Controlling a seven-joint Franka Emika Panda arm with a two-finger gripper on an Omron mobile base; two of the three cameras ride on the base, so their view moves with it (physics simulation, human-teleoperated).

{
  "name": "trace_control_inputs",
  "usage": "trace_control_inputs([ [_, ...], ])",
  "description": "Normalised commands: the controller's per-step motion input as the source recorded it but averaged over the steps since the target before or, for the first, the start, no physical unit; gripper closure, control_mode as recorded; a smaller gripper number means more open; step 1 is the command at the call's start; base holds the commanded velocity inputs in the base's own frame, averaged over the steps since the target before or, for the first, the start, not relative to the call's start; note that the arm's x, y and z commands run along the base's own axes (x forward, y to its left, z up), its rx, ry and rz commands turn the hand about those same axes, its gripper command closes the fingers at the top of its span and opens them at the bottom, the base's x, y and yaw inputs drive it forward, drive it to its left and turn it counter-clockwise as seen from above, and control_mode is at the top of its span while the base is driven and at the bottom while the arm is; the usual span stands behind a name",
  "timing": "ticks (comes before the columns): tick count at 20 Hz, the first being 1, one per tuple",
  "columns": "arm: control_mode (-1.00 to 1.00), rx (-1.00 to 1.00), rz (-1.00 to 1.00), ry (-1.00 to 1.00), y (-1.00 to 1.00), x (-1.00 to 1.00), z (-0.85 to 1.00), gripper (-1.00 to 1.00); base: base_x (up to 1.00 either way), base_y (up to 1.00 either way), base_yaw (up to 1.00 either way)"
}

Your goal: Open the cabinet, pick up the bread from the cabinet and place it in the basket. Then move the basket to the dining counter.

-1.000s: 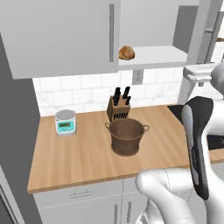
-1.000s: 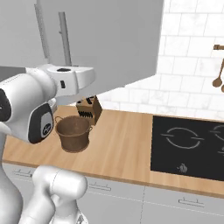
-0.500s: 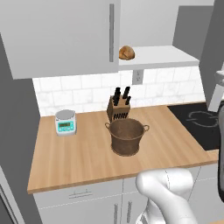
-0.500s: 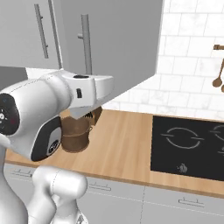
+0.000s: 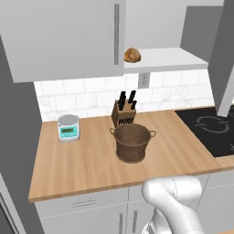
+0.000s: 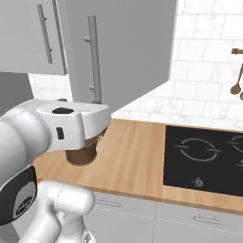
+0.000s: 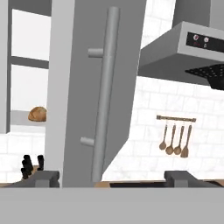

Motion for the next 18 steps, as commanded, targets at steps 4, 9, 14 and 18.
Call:
trace_control_inputs([
  [4, -1.0, 0.0, -0.04, 0.03, 0.82, -0.66, 0.02, -1.0, 0.0, 0.0, 0.0],
  [9, -1.0, -0.04, -0.05, 0.08, 1.0, 0.11, 0.0, -1.0, 0.0, 0.0, 0.0],
  [14, -1.0, 0.0, -0.15, 0.08, 0.79, 0.61, 0.05, -1.0, 0.0, 0.0, 0.0],
  [18, -1.0, 0.04, -0.29, 0.05, 0.13, 0.97, 0.01, -1.0, 0.0, 0.0, 0.0],
])
